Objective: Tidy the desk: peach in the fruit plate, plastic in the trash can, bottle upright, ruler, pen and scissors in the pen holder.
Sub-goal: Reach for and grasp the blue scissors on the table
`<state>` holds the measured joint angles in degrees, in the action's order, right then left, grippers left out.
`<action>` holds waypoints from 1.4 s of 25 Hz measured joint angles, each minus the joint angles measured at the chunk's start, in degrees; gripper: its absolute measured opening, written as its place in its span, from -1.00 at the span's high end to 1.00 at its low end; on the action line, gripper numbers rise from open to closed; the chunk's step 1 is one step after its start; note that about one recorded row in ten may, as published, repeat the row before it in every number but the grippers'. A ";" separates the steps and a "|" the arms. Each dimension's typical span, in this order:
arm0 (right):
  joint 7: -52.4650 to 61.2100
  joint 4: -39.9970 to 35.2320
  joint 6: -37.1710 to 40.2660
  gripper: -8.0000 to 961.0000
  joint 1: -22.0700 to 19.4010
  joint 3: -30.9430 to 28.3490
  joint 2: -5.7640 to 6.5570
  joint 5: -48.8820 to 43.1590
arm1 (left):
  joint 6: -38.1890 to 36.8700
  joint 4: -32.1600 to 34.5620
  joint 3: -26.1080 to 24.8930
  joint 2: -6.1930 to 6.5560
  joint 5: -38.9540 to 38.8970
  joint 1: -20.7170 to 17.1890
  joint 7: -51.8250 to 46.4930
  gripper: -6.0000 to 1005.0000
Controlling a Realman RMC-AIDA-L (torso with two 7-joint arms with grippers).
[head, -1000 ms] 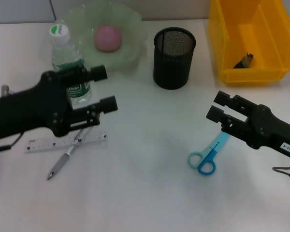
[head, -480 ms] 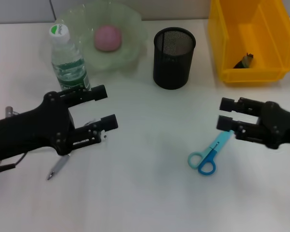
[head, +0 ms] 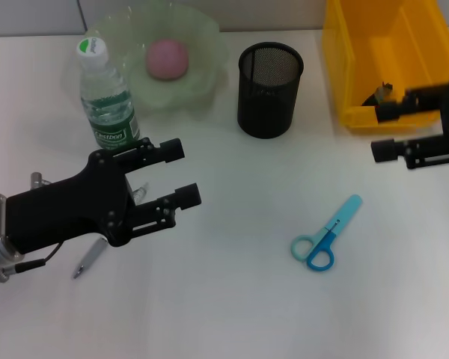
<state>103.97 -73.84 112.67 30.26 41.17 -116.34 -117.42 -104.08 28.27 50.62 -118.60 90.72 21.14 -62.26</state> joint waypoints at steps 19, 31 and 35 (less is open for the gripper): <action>-11.48 -14.91 -2.32 -0.44 10.44 31.03 -2.10 -32.00 | -0.57 -3.02 1.37 -0.25 -0.89 0.16 -0.38 -0.39; -20.04 -10.61 -10.24 -0.45 8.94 45.14 -3.07 -35.08 | -1.07 -6.44 1.50 -0.53 -3.47 0.60 0.38 -0.39; -20.64 -6.43 -10.83 -0.45 9.81 49.11 -3.10 -33.09 | -1.57 -8.11 1.53 -0.51 -3.60 0.82 3.39 -0.39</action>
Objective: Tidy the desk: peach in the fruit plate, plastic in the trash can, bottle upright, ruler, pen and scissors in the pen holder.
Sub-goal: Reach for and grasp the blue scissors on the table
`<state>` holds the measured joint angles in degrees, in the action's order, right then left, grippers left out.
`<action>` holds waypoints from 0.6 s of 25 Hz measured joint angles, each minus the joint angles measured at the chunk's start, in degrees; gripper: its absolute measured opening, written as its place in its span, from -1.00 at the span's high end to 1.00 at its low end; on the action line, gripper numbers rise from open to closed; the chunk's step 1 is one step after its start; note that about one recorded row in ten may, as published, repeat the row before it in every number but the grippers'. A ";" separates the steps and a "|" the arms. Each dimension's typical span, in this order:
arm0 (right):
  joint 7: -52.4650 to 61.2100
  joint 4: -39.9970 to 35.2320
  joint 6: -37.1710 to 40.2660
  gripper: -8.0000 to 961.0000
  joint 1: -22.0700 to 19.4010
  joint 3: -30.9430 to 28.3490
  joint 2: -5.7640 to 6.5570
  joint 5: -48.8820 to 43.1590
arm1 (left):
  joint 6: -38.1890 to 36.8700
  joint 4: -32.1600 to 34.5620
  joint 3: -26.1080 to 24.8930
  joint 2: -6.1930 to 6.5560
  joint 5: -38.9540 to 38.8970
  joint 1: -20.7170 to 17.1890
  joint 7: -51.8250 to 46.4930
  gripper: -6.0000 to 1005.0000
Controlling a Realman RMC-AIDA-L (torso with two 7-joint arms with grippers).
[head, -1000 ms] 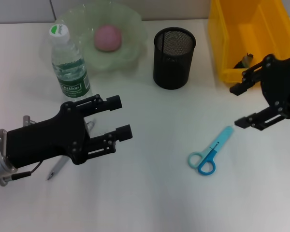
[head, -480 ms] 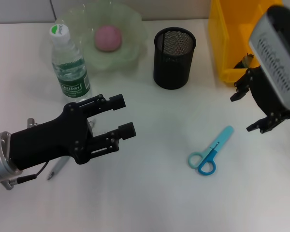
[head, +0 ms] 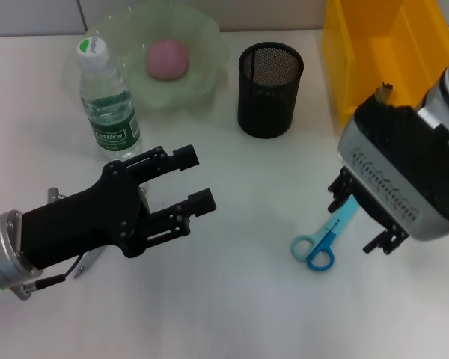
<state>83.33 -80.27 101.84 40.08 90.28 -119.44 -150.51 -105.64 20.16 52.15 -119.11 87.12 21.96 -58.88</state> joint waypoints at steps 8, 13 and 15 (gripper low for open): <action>-0.04 1.32 -0.75 -0.45 0.83 0.85 0.02 -0.03 | 1.28 0.70 1.32 0.44 0.51 -0.29 0.16 -0.39; 0.33 4.48 -1.41 -0.45 2.67 1.14 -0.10 -0.23 | 4.29 4.02 5.23 0.55 0.56 -1.18 1.59 -0.39; 0.49 6.13 -2.16 -0.44 3.50 1.16 -0.13 -0.36 | 5.25 4.63 6.25 0.55 0.58 -1.34 1.88 -0.39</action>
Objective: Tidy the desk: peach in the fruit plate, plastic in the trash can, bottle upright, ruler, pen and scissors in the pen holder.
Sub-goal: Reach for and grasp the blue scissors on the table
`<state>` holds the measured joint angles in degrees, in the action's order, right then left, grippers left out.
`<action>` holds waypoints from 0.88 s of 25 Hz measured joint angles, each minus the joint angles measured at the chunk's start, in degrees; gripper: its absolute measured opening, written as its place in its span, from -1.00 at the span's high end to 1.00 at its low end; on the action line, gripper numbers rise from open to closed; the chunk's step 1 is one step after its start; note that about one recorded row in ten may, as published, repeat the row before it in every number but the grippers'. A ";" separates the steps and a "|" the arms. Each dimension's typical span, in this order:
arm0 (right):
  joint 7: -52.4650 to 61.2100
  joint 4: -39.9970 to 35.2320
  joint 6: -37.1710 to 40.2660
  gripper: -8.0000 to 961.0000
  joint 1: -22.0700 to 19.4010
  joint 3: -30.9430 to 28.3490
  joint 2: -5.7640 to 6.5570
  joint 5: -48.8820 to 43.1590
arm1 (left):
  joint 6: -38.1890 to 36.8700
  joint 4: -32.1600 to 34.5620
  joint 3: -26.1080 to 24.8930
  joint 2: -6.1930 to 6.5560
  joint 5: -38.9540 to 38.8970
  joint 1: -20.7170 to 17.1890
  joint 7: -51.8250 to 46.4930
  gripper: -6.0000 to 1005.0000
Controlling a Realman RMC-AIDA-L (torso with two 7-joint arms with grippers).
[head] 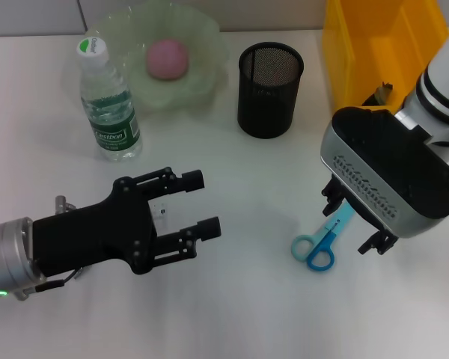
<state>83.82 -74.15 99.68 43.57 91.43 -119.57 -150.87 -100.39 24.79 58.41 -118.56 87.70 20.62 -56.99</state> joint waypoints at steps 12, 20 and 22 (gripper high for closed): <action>-3.07 0.97 -0.96 -0.45 0.41 2.75 0.09 -0.04 | 2.31 0.53 1.12 0.04 0.11 0.04 0.01 -0.39; -9.20 2.58 -2.59 -0.45 -0.67 4.40 0.04 -0.06 | 3.86 -0.64 1.09 -0.25 -0.14 -0.11 2.05 -0.39; -9.94 3.03 -2.90 -0.45 -0.67 4.57 0.04 -0.08 | 4.11 -0.95 1.02 -0.37 -0.31 -0.14 2.50 -0.39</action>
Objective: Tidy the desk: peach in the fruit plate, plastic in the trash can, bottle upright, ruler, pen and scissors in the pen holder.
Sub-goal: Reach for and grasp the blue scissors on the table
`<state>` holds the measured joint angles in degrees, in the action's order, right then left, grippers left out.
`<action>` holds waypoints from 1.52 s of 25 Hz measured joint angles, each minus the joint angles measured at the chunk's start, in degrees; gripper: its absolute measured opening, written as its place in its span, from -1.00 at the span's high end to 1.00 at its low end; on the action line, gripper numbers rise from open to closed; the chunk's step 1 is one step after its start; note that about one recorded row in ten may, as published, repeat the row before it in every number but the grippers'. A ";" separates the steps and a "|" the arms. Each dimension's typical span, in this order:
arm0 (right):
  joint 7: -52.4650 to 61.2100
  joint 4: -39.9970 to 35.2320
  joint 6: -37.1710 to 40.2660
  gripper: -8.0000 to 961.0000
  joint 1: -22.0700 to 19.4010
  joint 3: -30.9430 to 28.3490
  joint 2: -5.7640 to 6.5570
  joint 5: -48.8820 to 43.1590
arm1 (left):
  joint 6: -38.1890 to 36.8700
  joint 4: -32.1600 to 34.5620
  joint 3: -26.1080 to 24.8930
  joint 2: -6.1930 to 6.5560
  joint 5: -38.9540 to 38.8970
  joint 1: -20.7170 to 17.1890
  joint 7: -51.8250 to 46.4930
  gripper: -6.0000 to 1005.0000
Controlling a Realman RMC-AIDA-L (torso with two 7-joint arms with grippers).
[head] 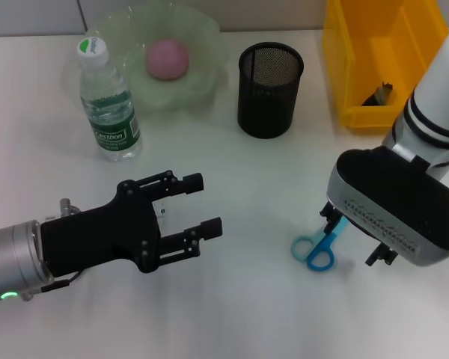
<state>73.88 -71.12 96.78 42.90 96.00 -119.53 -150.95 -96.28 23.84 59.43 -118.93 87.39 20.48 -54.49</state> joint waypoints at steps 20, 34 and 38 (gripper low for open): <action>-4.59 1.52 -2.18 -0.45 0.94 -0.75 0.30 -1.30 | 2.93 -3.64 0.03 -0.24 -2.70 2.89 0.47 -0.39; -5.54 7.07 -5.22 -0.45 4.79 -0.91 0.00 1.07 | 2.59 -3.32 0.07 -0.09 -3.15 4.14 -0.34 -0.39; -5.39 7.12 -5.27 -0.45 4.81 -0.57 -0.02 1.15 | 2.60 -3.31 0.08 -0.07 -2.93 4.14 -0.35 -0.39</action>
<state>68.49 -63.99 91.51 47.71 95.44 -119.55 -149.80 -93.68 20.53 59.51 -119.00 84.46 24.62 -54.84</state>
